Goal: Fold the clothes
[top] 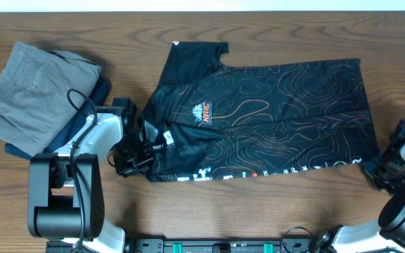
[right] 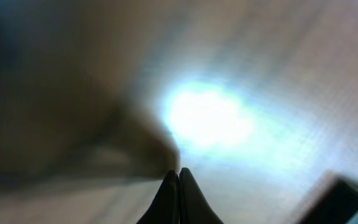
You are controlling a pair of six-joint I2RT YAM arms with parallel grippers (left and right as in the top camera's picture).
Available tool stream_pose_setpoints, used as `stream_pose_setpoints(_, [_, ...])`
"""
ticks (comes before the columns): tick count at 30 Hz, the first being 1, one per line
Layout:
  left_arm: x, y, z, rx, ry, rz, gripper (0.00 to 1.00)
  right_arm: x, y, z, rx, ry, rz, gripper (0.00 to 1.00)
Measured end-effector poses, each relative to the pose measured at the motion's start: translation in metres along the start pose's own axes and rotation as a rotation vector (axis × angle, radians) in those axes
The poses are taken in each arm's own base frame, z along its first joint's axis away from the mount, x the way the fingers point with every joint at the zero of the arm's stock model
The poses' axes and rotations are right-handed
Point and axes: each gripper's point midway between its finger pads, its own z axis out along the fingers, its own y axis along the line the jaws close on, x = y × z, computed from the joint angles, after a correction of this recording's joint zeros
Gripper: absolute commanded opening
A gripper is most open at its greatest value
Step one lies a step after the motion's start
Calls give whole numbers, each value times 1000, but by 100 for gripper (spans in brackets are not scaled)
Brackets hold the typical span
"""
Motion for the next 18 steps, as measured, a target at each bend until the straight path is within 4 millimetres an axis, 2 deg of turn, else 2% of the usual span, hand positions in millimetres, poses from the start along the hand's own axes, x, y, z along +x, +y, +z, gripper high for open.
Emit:
stream_pose_setpoints(3, [6,3,0,-15,25,-7,6,-1,-6,2,3,7,28,1])
stream_pose_setpoints(5, [5,3,0,-15,18,-6,6,-5,1,2,-36,-2,30,2])
stream_pose_setpoints(6, [3,3,0,-14,12,-4,6,-8,7,2,-71,-8,27,10])
stream_pose_setpoints(8, [-1,1,0,-9,-6,1,6,-14,20,-1,-142,-30,17,42])
stream_pose_setpoints(9, [-3,1,0,-8,-15,3,6,-20,27,-4,-182,-53,5,47])
stream_pose_setpoints(13, [-7,0,0,-7,-30,6,6,-36,54,-14,-330,-112,-22,46])
stream_pose_setpoints(18, [-7,0,0,-7,-31,6,6,-43,69,-21,-410,-140,-40,45])
